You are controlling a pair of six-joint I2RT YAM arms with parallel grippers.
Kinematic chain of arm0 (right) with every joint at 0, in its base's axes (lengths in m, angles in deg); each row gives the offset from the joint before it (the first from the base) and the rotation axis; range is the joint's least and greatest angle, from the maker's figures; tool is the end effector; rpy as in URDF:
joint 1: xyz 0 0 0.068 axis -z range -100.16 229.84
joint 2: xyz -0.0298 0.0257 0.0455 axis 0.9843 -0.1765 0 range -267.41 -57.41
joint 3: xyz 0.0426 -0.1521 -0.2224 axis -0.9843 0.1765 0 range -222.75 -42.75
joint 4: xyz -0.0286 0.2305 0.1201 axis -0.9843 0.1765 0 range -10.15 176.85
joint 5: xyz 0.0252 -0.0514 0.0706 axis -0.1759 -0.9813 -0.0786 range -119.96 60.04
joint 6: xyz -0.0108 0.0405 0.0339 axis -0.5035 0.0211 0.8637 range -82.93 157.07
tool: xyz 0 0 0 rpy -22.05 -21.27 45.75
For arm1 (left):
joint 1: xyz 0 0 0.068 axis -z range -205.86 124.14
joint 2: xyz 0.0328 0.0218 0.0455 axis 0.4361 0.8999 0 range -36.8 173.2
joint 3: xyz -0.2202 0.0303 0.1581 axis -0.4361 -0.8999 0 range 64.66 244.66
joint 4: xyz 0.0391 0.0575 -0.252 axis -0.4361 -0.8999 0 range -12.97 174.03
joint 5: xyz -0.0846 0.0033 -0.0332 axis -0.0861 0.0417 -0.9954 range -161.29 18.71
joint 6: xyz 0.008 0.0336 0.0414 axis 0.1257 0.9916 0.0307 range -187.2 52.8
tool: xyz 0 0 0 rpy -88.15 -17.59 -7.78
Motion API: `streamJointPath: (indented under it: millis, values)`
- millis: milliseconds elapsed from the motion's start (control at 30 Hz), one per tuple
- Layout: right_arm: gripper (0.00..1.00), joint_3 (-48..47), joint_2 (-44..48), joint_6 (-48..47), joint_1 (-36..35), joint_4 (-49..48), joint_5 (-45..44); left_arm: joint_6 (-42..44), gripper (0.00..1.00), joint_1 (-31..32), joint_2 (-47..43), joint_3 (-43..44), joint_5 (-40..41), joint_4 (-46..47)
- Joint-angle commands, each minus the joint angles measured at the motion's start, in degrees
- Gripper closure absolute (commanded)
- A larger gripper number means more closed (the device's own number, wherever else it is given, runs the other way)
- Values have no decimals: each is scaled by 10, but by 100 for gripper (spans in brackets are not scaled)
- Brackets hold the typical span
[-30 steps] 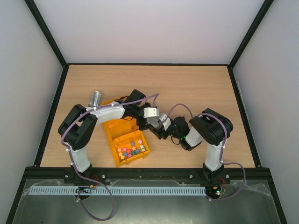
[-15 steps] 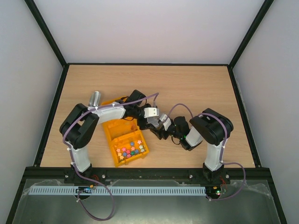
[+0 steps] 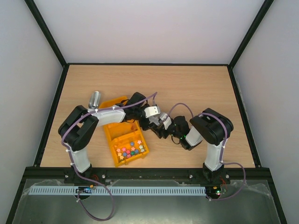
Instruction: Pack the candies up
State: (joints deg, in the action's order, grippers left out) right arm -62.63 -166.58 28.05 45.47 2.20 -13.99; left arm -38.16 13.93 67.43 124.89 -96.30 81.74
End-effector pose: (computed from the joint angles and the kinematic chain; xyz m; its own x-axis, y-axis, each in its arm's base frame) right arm 0.2221 0.1638 0.0967 -0.0446 -0.2131 -0.9760 -0.7817 0.6158 -0.0987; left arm 0.2795 -0.2522 0.1655 -0.0951 0.6517 -0.7525 0.9729 0.2208 0.0682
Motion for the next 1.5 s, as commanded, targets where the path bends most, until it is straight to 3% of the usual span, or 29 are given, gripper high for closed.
streamJointPath:
  millis: [0, 167, 433, 700, 800, 933, 1100, 1167, 1267, 1333, 1467]
  values:
    - [63, -9, -6, -5, -5, -5, 5, 122, 23, -4, 13, 7, -60, -74]
    - [63, -6, -4, -22, -5, -8, 29, 295, 27, -14, 47, 60, -93, -223]
    - [64, 0, 2, -33, -5, -14, 50, 404, 30, -14, 67, 90, -127, -301]
    - [64, 6, 5, -31, -5, -12, 65, 548, 30, -14, 97, 131, -100, -391]
    - [64, 6, 9, -24, -5, -9, 49, 490, 17, -21, 103, 156, -114, -365]
    - [63, 6, 9, -5, -5, -6, 21, 328, 1, -47, 109, 196, -169, -324]
    - [56, 1, 3, 15, -5, 3, -20, 230, 0, -77, 62, 157, -181, -253]
    - [45, -2, 0, 17, -5, 7, -28, 220, 0, -83, 40, 137, -172, -235]
    - [14, -6, -3, 20, -5, 4, -27, 194, 0, -96, 21, 119, -163, -213]
    - [0, -3, -1, 20, -5, -2, -23, 173, 0, -105, 20, 118, -158, -208]
    - [2, 11, 10, 17, -4, -18, -17, 155, 3, -108, -1, 103, -140, -182]
